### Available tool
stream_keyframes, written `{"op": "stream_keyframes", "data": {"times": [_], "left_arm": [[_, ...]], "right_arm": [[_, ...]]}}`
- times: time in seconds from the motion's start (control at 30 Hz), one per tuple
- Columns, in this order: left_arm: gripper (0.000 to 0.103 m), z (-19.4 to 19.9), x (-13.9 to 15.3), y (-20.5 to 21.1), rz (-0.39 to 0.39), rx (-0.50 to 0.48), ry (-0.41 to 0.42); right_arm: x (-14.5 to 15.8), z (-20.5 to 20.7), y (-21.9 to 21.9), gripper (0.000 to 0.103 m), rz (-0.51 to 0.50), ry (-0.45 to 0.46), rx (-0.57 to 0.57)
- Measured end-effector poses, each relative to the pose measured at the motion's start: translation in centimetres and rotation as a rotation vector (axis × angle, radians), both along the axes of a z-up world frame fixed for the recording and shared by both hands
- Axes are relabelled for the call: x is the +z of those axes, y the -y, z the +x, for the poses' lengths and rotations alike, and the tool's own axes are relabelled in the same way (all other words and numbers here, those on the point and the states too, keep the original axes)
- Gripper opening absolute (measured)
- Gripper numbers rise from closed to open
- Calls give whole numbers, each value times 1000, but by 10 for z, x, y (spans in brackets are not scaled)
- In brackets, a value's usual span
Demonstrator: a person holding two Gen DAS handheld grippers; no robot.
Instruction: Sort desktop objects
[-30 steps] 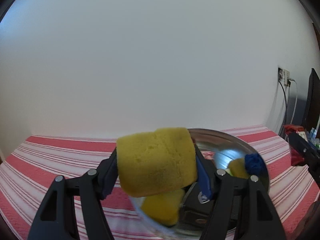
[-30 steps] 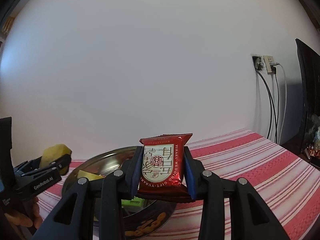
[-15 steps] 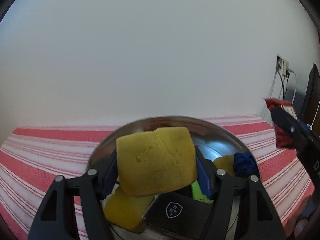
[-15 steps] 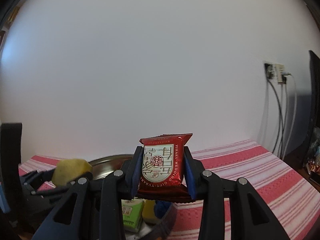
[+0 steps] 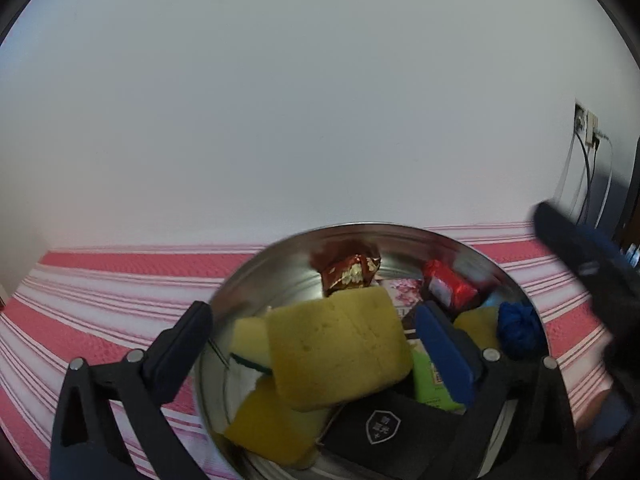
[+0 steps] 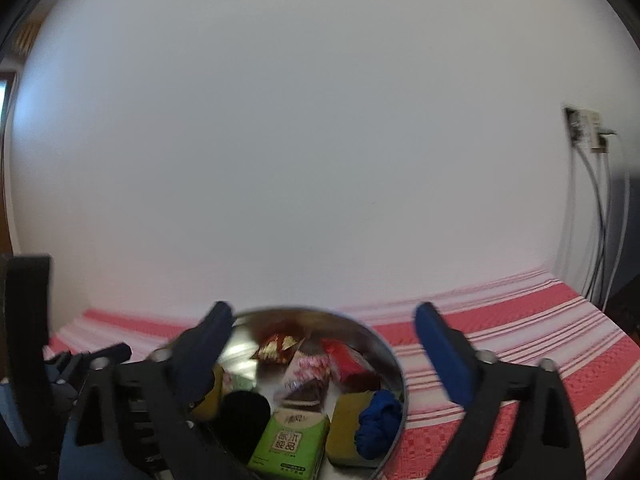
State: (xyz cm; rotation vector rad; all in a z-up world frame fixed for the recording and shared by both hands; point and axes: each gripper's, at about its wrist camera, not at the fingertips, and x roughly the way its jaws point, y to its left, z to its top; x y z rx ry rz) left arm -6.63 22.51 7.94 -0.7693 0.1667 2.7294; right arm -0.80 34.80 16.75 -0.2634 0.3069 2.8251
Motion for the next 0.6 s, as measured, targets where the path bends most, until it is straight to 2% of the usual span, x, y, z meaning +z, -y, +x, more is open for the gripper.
{"op": "stream_keyframes", "data": {"times": [0.1,0.33,0.5,0.6], "left_arm": [[102,2,0,-2,-19,4,-4],[102,8,6,1,-11,16,-53],[102,11,3,1,-17,12,-77],[103,18,4,4,-33,31,-91]], "right_arm": [[2,19,2,102,-11,-61,-55],[1,39,20,102,8,-73,-155],[5,55,41,102,108,-127,-226],[6,60,48,102,135,-134,-237]]}}
